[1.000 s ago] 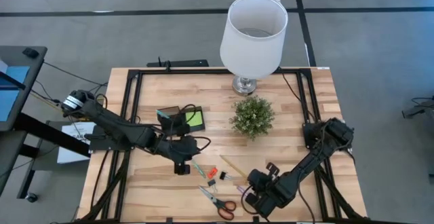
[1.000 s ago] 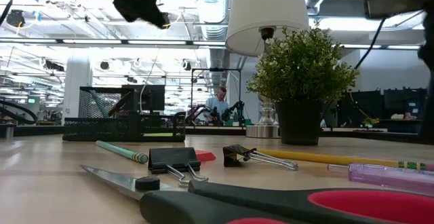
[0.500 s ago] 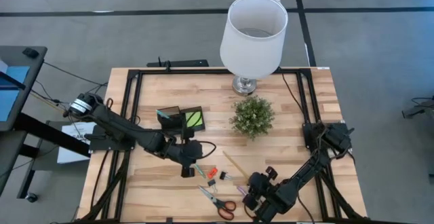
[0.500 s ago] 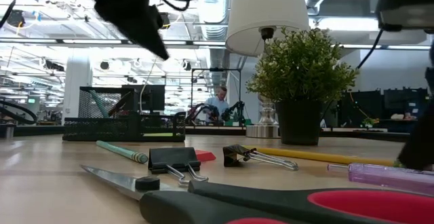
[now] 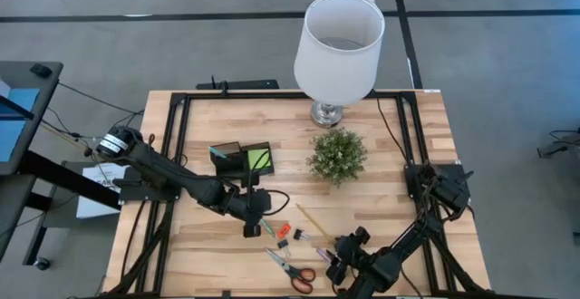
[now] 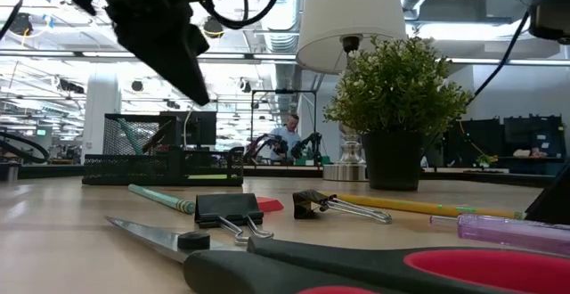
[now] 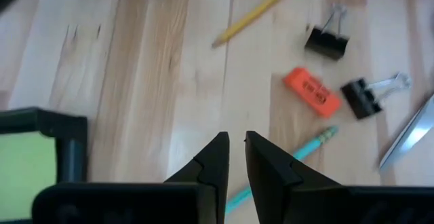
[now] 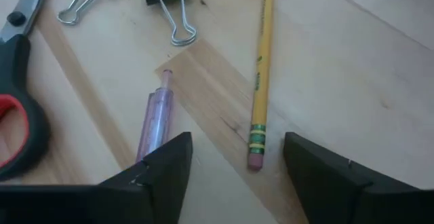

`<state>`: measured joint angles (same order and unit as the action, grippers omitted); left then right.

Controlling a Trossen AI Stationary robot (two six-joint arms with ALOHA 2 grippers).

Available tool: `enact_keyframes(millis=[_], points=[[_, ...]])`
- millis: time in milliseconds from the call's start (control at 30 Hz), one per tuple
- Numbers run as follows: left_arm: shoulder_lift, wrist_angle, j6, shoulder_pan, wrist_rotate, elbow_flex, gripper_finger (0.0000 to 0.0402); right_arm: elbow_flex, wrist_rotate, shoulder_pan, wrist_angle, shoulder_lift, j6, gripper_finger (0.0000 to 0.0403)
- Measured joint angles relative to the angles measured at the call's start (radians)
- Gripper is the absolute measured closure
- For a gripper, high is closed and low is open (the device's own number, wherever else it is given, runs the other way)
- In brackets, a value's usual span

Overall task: Pick and place office supplies into organizer
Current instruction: Put the yellow pencil into the black desk organizer

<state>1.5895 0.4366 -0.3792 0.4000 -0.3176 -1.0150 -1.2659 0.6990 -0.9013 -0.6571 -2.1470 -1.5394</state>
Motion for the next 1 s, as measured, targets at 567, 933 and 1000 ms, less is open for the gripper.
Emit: enact_keyframes(millis=[567,933,1000], points=[[0.002,0.009,-0.036,0.000,-0.001,0.000,0.0357,0.054,0.097,0.012,-0.030,0.128,0.052,0.0210],[0.002,0.014,-0.055,0.000,-0.005,0.000,0.0357,0.276,0.107,0.034,0.368,0.136,0.060,0.0208],[0.002,0.015,-0.060,0.000,-0.006,0.000,0.0357,0.280,0.106,0.030,0.358,0.135,0.060,0.0211]])
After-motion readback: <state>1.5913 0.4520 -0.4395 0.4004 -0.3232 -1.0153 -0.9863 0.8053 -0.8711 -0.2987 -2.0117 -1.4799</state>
